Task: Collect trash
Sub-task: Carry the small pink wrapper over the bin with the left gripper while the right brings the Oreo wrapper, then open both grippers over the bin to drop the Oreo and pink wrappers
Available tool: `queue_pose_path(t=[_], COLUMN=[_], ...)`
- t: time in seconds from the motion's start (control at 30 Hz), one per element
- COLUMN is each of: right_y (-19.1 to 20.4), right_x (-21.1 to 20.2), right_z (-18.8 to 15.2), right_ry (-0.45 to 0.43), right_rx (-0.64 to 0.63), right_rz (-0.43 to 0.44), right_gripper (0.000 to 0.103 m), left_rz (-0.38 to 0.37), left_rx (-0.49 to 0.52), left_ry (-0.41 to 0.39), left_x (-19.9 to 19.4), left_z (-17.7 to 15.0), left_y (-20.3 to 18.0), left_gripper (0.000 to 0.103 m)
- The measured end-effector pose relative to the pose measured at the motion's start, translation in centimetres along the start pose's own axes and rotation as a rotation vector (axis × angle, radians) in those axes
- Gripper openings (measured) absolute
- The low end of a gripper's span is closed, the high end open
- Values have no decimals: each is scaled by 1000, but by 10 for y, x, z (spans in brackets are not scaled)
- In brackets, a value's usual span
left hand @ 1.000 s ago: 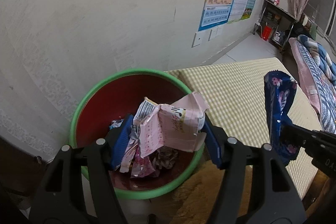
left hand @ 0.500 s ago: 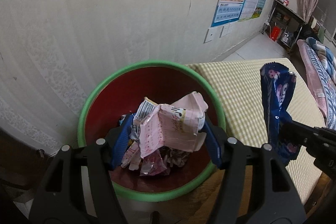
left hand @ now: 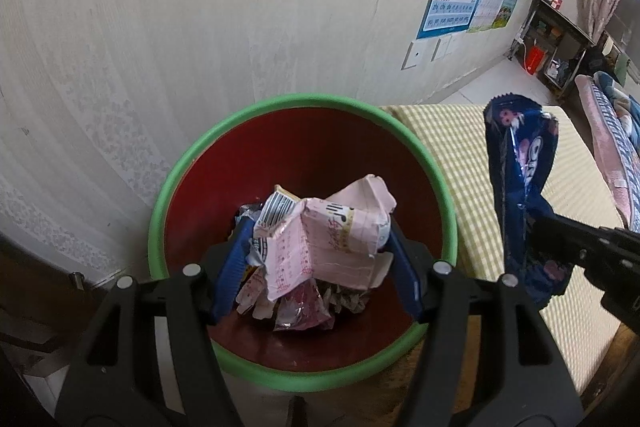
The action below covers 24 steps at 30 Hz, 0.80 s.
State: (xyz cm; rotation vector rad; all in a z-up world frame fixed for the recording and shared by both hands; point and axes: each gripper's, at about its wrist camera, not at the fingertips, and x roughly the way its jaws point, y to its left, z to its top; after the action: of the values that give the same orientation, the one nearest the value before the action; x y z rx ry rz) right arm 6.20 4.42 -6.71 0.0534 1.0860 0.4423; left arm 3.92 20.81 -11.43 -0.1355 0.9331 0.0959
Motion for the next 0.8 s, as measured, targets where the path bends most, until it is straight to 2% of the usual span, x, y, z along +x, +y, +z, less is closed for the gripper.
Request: queue_pose_path(t=[0.53, 0.57, 0.67, 0.7, 0.73, 0.8], right_y=[22, 23, 24, 24, 23, 20], right_x=[25, 27, 30, 30, 28, 22], right_z=[14, 14, 14, 14, 14, 12], right_ry=[15, 16, 20, 16, 8, -5], right_rx=[-105, -109, -104, -99, -94, -80], right_rz=[2, 9, 42, 48, 49, 52], right_gripper=[14, 19, 47, 53, 55, 57], left_rz=[49, 56, 86, 95, 102, 105], left_rx=[-34, -33, -39, -41, -41, -47], left_ry=[67, 69, 71, 75, 80, 73], left_x=[35, 36, 39, 40, 41, 38], left_z=[4, 4, 4, 4, 3, 2], left_y=[18, 19, 24, 25, 25, 25], left_gripper=[61, 61, 64, 73, 82, 82])
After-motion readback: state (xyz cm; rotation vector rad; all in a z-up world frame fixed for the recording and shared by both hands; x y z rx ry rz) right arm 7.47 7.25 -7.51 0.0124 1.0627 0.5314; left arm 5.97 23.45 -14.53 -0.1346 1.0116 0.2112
